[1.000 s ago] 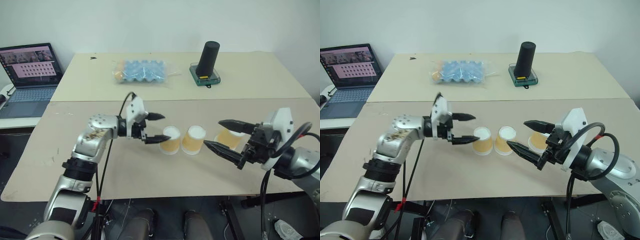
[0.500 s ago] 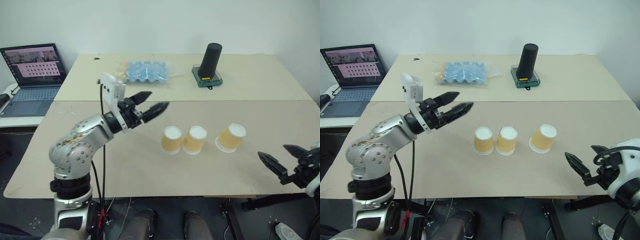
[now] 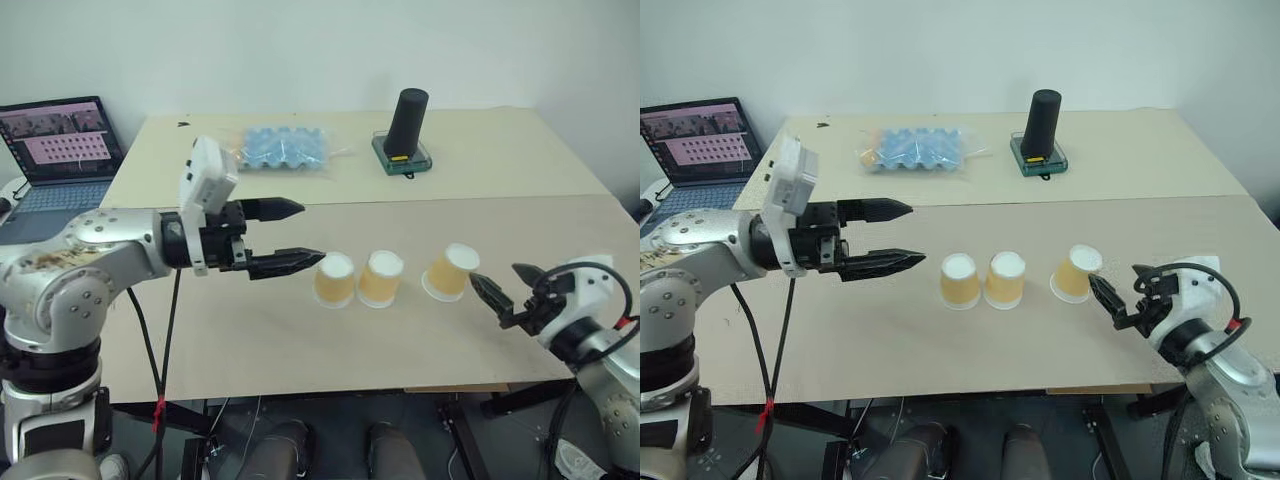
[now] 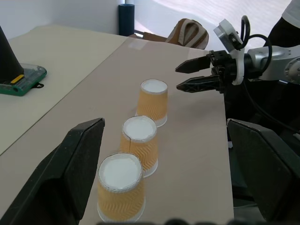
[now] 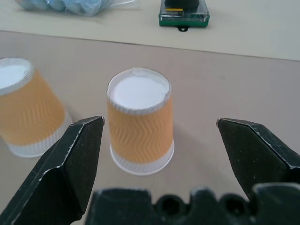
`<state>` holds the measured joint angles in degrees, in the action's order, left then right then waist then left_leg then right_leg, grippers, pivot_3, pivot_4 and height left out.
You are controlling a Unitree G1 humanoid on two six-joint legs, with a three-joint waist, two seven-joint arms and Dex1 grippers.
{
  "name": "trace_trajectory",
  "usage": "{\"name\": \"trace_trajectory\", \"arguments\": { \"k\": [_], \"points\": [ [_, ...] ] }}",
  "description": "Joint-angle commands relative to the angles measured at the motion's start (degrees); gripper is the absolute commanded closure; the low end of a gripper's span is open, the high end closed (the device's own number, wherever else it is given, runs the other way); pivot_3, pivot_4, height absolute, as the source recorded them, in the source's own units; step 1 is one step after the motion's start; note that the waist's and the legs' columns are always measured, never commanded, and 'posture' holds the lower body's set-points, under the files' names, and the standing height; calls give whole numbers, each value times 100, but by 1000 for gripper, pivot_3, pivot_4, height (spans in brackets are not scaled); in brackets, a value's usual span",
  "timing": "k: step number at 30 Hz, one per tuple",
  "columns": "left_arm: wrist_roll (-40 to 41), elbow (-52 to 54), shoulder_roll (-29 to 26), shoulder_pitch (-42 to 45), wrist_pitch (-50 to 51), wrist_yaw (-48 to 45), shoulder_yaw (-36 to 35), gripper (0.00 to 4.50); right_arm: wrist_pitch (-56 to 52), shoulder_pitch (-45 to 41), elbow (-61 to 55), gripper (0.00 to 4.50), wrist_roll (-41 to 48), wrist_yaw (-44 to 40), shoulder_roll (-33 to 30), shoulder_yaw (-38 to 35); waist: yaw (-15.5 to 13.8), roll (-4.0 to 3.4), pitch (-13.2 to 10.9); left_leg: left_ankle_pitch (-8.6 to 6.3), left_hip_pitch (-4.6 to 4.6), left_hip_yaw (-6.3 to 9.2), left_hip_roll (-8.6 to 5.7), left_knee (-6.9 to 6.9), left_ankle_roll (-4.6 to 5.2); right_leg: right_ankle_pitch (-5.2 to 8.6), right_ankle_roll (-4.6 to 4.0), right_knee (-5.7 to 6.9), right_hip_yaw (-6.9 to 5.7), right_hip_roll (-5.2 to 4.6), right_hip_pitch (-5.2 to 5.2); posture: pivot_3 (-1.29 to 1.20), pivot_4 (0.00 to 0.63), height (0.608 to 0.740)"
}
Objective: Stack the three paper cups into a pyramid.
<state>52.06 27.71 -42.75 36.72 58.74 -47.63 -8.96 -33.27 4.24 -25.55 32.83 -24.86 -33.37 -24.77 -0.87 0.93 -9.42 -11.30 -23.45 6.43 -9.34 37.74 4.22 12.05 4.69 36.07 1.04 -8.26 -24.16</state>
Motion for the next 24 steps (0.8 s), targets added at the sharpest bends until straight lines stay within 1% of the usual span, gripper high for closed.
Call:
{"name": "trace_trajectory", "arguments": {
  "k": [1,7,11,17,24],
  "points": [
    [-17,3,-61,74,-209,-57,55,47,250,-207,42,0,-58,-56,91,131,8,0,0,-4,0,0,0,0,2,0,0,0,1,0,-1,0,150,727],
    [29,19,-95,83,-236,-9,63,47,226,-297,35,0,-36,-88,207,356,20,-1,0,-13,-4,0,1,-2,2,0,0,-5,4,4,-7,0,150,727],
    [32,50,-129,54,-224,-7,81,47,270,-434,164,0,-187,-35,305,567,31,-1,0,-13,-1,-1,2,-2,1,0,0,-3,5,5,-6,0,150,727],
    [79,79,-166,31,-182,10,82,47,375,-962,622,0,-383,9,480,851,34,-2,-1,-13,-1,-2,4,-2,0,0,0,-4,7,10,-8,0,150,727],
    [34,138,-194,-2,-222,43,124,47,604,-1642,1429,0,-693,-85,459,1027,29,-2,-2,-13,-1,-3,5,-2,-1,-1,-1,-4,10,13,-8,0,150,727]
  ]
}}
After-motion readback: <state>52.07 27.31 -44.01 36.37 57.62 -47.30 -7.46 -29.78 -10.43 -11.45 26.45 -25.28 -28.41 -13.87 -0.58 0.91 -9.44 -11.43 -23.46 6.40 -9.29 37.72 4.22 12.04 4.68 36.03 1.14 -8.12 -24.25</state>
